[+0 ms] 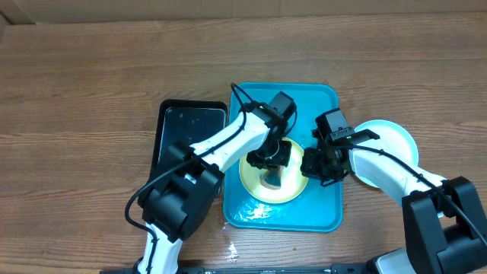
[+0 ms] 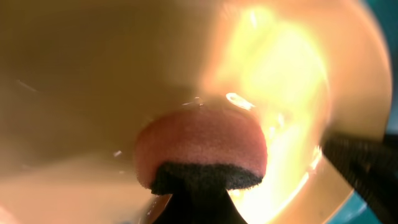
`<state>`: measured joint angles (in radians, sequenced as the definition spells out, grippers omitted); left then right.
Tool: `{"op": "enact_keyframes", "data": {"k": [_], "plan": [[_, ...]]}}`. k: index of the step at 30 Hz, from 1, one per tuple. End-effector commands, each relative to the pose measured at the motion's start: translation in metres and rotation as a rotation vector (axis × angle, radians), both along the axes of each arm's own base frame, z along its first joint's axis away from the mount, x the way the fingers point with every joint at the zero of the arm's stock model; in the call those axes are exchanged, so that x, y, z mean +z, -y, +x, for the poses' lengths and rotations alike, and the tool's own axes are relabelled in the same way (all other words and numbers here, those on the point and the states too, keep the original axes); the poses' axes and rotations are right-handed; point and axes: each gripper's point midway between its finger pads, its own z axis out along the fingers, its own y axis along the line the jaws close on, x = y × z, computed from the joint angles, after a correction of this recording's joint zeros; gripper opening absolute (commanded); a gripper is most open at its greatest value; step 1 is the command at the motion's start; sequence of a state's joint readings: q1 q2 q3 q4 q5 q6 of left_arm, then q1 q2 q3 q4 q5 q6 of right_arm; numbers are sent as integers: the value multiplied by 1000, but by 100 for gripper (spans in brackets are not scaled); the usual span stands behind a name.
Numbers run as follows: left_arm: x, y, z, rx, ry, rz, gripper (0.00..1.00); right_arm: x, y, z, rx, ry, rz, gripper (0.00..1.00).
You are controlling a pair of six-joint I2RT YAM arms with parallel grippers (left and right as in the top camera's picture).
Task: Clean dirty plates on tray and stack at the side
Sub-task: 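Scrub the yellow plate with the left-held sponge while the right gripper holds its rim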
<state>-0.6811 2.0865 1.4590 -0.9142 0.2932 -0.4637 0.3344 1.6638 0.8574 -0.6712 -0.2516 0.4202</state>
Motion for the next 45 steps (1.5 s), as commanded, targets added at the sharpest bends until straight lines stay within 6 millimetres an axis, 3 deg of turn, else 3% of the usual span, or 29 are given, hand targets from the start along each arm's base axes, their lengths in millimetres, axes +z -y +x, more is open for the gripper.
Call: {"op": "enact_keyframes", "data": {"k": [1, 9, 13, 17, 20, 27, 33, 38, 45], "plan": [[-19, -19, -16, 12, -82, 82, 4, -10, 8, -4, -25, -21, -47, 4], [-18, -110, 2, 122, -21, 452, 4, -10, 9, -5, -25, -25, -49, 4], [-17, -127, 15, 126, 41, 524, 4, -10, 9, -5, -25, -25, -48, 4], [-21, -115, 25, 141, 77, 469, 4, -10, 9, -5, -25, -24, -48, 4], [-24, -86, 26, 133, 53, 324, 4, -10, 9, -5, -25, -24, -48, 4], [-14, -8, 12, 39, -59, -101, 4, -10, 9, -5, -25, -25, -49, 4], [-6, 26, -9, -22, -107, -224, 4, -10, 9, -5, -25, -25, -48, 4], [-9, 30, -25, -67, -111, -178, 4, -10, 9, -6, -25, -26, -49, 4], [-22, -21, -21, 82, -120, 89, 4, -10, 9, -6, -25, -29, -50, 4]]}}
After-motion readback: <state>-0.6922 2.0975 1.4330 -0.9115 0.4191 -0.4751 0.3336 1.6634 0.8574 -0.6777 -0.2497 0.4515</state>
